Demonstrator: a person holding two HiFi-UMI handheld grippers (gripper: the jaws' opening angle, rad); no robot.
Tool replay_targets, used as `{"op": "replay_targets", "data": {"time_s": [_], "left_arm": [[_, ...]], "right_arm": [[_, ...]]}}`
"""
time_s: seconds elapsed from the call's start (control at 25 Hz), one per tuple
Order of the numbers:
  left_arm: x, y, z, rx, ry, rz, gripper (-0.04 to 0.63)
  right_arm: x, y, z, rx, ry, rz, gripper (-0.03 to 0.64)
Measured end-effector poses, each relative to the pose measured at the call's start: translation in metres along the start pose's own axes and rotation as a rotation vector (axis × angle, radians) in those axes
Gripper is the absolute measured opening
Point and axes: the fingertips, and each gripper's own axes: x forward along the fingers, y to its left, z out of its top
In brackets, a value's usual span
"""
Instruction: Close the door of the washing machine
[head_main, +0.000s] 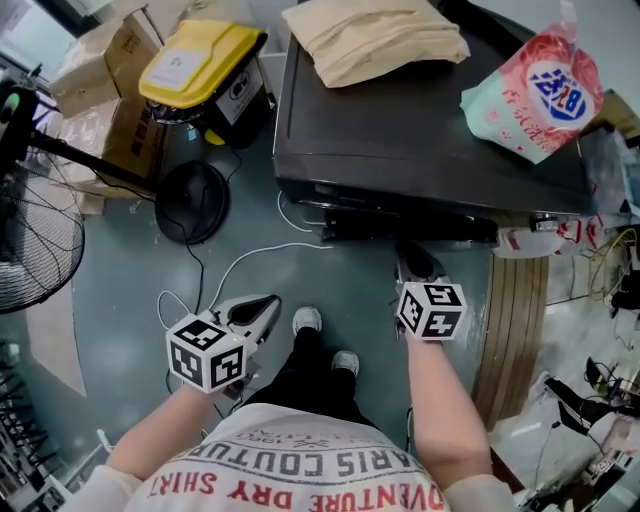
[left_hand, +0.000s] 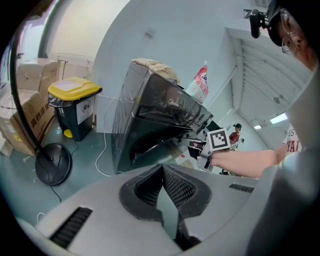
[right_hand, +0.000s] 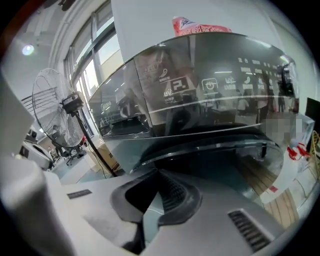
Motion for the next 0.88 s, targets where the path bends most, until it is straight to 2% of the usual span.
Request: {"op": "replay_targets", "data": {"time_s": [0.2, 0.32, 0.44, 0.6, 0.72, 0.88], "left_arm": [[0.001, 0.008, 0.007, 0.002, 0.009, 0.006, 0.028], [0.004, 0.011, 0.011, 0.007, 0.013, 0.007, 0.028], [0.006, 0.012, 0.012, 0.007, 0.017, 0.007, 0.028], [0.009, 0.007, 0.014, 0.013, 0.016, -0.003, 0.028], [0.009, -0.004, 0.015, 0.016, 0.005, -0.013, 0.028], [0.004, -0.023, 0.02, 0.012, -0.035, -0.033, 0.028]], "right_arm": [[0.005, 0.002, -0.003, -0.004, -0.022, -0.02, 0.02], [0.009, -0.002, 0.004, 0.03, -0.057, -0.051, 0.02], [0.012, -0.003, 0.001, 0.033, -0.039, -0.041, 0.02], [0.013, -0.002, -0.002, 0.064, 0.017, 0.016, 0.02], [0.013, 0.01, -0.003, 0.086, 0.052, 0.11, 0.02], [-0.013, 0.033, -0.001, 0.062, 0.073, 0.217, 0.02]]}}
